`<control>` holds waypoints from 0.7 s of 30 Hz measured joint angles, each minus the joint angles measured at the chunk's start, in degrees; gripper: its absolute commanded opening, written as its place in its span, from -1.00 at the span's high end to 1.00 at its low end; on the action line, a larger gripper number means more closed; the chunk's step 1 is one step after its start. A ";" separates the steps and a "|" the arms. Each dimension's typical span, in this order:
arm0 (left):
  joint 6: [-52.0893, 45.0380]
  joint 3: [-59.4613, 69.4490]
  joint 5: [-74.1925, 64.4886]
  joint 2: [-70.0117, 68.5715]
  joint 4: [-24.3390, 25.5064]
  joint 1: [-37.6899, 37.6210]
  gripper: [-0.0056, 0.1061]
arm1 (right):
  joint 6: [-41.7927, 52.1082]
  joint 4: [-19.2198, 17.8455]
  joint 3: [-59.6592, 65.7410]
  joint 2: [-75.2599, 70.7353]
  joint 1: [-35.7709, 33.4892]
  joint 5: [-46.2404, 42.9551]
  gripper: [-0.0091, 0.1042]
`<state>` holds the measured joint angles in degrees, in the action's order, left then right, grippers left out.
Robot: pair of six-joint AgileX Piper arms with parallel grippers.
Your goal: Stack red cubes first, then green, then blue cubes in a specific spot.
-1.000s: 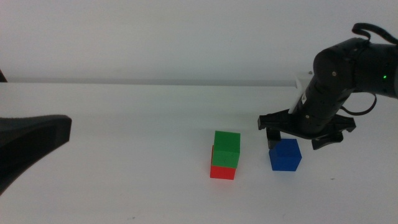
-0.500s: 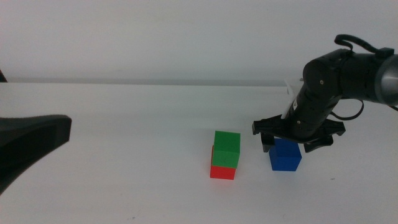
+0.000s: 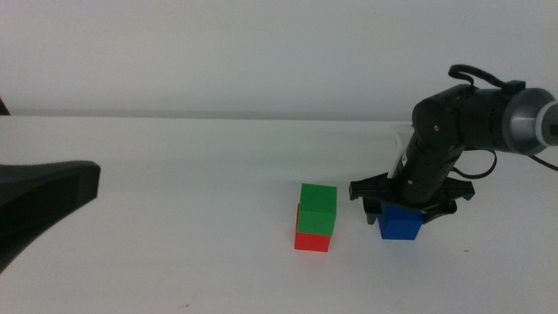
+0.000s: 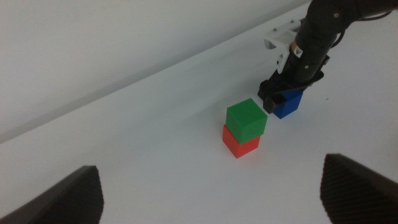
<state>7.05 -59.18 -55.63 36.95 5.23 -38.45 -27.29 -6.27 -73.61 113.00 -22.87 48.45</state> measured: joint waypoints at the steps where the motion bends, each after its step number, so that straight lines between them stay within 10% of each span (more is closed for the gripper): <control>1: 0.00 0.00 0.00 0.00 0.00 0.00 -0.78 | 0.00 0.00 0.00 0.24 0.00 0.00 -0.42; 6: 0.00 0.00 0.00 0.00 0.00 0.00 -0.78 | 0.00 0.00 0.00 1.33 0.00 0.00 -0.23; 13: 0.00 0.00 0.00 0.00 0.00 0.00 -0.78 | -0.13 0.00 -0.24 1.30 0.00 0.93 0.82; 21: 0.00 0.00 0.00 0.00 0.00 0.00 -0.78 | -4.77 -1.93 -5.06 -11.14 0.00 14.92 0.50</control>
<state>7.05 -59.18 -55.63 36.95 5.23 -38.45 -32.06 -8.19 -78.67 101.85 -22.87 63.38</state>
